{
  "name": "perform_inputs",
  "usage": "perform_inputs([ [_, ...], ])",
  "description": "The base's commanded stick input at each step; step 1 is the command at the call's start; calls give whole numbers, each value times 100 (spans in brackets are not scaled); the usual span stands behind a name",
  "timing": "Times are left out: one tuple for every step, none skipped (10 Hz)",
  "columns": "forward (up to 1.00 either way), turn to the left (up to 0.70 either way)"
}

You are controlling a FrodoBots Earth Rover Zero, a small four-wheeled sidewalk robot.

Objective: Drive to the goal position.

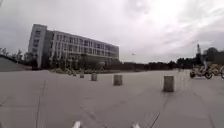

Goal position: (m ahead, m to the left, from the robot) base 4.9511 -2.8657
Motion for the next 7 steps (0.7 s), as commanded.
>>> perform_inputs([
  [70,-35],
  [70,-35],
  [70,-35],
  [70,-35],
  [70,-30],
  [70,-12],
  [70,0],
])
